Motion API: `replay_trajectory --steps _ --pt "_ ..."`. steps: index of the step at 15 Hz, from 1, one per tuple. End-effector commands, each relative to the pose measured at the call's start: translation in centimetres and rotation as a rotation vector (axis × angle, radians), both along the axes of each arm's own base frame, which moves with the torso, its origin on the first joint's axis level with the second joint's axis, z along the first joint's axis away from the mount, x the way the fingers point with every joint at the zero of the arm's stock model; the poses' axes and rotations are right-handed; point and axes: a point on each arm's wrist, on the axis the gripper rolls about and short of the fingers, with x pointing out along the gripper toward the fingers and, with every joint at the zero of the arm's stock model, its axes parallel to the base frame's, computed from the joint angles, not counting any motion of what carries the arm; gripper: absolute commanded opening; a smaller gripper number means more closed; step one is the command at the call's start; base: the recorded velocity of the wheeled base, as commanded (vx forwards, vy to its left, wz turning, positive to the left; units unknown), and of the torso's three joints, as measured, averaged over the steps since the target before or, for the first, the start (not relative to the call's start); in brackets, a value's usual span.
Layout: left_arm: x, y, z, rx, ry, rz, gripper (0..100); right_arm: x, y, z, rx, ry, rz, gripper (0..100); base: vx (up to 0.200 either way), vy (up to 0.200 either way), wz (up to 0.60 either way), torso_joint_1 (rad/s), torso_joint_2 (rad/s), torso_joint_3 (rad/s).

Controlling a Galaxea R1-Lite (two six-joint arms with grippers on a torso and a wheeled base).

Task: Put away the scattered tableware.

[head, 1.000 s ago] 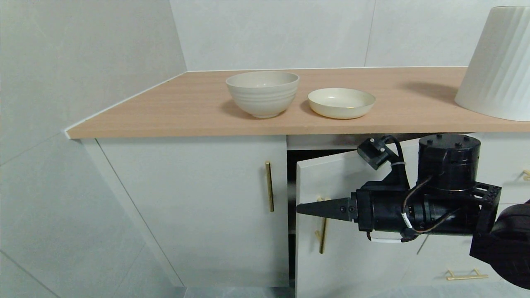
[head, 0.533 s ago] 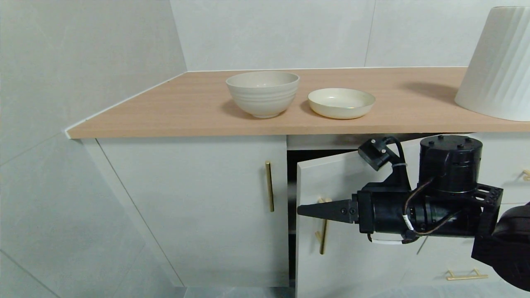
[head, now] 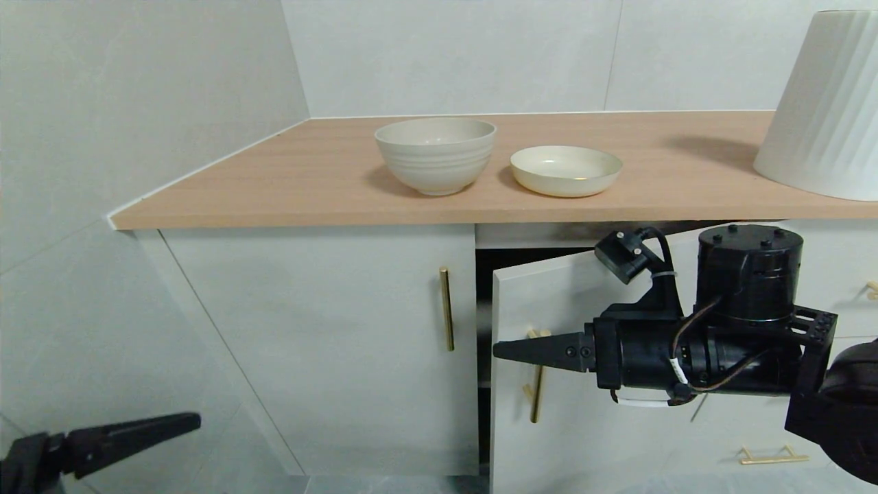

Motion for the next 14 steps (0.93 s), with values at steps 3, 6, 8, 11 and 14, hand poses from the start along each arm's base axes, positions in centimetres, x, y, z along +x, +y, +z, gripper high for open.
replay_trajectory --steps 3,6,8,11,14 --pt "6.0 -1.5 -0.6 0.016 0.113 0.033 100 0.1 0.0 -0.1 -0.001 0.002 0.000 100 0.000 0.000 0.00 0.000 0.00 0.000" --pt "7.9 -0.5 2.0 -0.068 -0.090 0.246 100 -0.1 -0.1 0.1 0.001 -0.002 0.000 100 0.000 0.000 0.00 0.000 0.00 0.000" --pt "7.9 -0.1 4.5 -0.144 -0.229 0.388 100 0.0 0.0 0.1 0.001 -0.002 0.000 100 0.000 0.000 0.00 0.000 0.00 0.000" --pt "5.4 -1.9 5.3 -0.161 -0.234 0.253 100 0.0 0.0 -0.1 -0.001 0.002 0.000 100 0.000 0.000 0.00 0.000 0.00 0.000" --pt "6.3 -4.6 2.7 -0.042 -0.028 0.071 100 0.0 0.0 -0.1 -0.002 0.003 0.000 100 0.000 0.000 0.00 0.000 0.00 0.000"
